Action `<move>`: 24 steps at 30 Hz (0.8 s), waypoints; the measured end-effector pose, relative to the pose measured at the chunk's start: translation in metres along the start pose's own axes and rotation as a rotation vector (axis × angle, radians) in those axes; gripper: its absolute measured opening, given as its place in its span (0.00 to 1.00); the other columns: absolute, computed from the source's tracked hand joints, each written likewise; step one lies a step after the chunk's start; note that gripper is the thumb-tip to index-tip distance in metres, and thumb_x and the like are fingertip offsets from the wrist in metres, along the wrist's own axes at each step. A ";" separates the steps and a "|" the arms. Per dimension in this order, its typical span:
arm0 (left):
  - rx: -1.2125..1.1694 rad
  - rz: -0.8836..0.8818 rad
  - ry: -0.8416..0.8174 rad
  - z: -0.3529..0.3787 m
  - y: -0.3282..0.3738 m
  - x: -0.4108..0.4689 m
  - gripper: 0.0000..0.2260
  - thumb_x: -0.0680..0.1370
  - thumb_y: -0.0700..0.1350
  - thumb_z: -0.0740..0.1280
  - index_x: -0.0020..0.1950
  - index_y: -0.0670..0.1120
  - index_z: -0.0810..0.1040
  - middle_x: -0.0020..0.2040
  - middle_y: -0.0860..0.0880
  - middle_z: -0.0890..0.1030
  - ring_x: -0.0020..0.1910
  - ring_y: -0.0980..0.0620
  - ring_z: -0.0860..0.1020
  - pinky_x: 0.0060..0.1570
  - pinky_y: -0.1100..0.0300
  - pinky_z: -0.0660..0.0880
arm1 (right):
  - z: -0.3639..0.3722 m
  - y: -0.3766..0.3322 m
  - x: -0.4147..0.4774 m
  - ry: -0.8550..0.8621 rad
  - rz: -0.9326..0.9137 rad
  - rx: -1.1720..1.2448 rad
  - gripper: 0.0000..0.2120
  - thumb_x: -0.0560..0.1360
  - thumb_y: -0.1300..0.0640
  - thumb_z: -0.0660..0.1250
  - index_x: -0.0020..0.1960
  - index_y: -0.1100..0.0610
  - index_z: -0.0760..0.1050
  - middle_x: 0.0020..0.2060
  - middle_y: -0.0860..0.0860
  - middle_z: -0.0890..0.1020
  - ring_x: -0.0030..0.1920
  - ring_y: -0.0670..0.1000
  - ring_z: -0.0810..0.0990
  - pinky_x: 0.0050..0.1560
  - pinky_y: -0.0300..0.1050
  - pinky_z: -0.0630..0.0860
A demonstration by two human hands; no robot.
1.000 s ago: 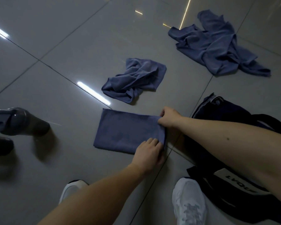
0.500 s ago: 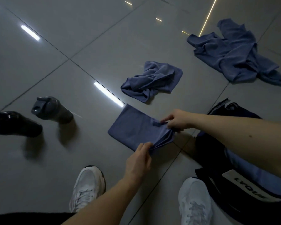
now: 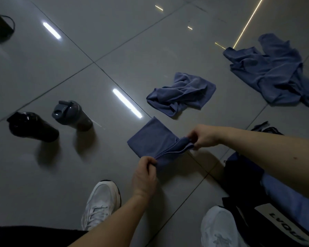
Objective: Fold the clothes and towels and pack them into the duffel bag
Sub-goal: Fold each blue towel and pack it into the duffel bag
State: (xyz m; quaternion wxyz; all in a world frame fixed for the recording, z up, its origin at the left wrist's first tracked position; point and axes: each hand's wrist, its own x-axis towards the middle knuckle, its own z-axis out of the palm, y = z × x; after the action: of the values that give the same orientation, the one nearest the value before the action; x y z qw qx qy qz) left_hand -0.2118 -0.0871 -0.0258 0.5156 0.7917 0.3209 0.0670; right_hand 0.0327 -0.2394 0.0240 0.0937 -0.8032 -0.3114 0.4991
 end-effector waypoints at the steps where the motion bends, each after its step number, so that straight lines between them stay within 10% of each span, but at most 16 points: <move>1: -0.005 -0.008 0.020 0.000 0.000 0.003 0.12 0.79 0.37 0.62 0.44 0.55 0.74 0.41 0.56 0.79 0.40 0.58 0.77 0.40 0.61 0.74 | 0.001 0.000 0.003 0.047 -0.048 -0.078 0.03 0.72 0.59 0.73 0.45 0.52 0.82 0.41 0.49 0.82 0.43 0.50 0.79 0.48 0.48 0.76; 6: -0.078 -0.090 0.117 -0.003 0.000 0.019 0.09 0.75 0.37 0.71 0.46 0.49 0.74 0.42 0.53 0.77 0.41 0.55 0.76 0.41 0.66 0.73 | 0.010 -0.008 0.025 0.216 -0.254 -0.112 0.13 0.73 0.49 0.72 0.56 0.50 0.81 0.59 0.46 0.78 0.60 0.48 0.74 0.63 0.47 0.72; 13: -0.160 -0.199 0.243 -0.010 -0.006 0.053 0.15 0.73 0.37 0.72 0.49 0.52 0.70 0.47 0.50 0.75 0.41 0.50 0.76 0.42 0.59 0.76 | 0.016 -0.034 0.046 0.353 -0.273 0.097 0.09 0.74 0.52 0.64 0.41 0.46 0.64 0.38 0.48 0.74 0.38 0.51 0.73 0.39 0.49 0.70; 24: -0.137 -0.219 0.196 -0.012 -0.013 0.097 0.12 0.77 0.38 0.69 0.55 0.49 0.69 0.49 0.51 0.75 0.47 0.54 0.76 0.45 0.64 0.75 | 0.028 -0.037 0.073 0.380 -0.113 0.446 0.16 0.69 0.45 0.65 0.46 0.57 0.73 0.39 0.55 0.78 0.39 0.53 0.75 0.42 0.55 0.74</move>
State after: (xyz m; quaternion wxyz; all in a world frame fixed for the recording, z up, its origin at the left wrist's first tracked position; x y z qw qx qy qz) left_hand -0.1462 -0.0182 -0.0529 0.5389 0.7045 0.4488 0.1089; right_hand 0.0166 -0.1715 -0.0269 0.3522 -0.8233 -0.2149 0.3898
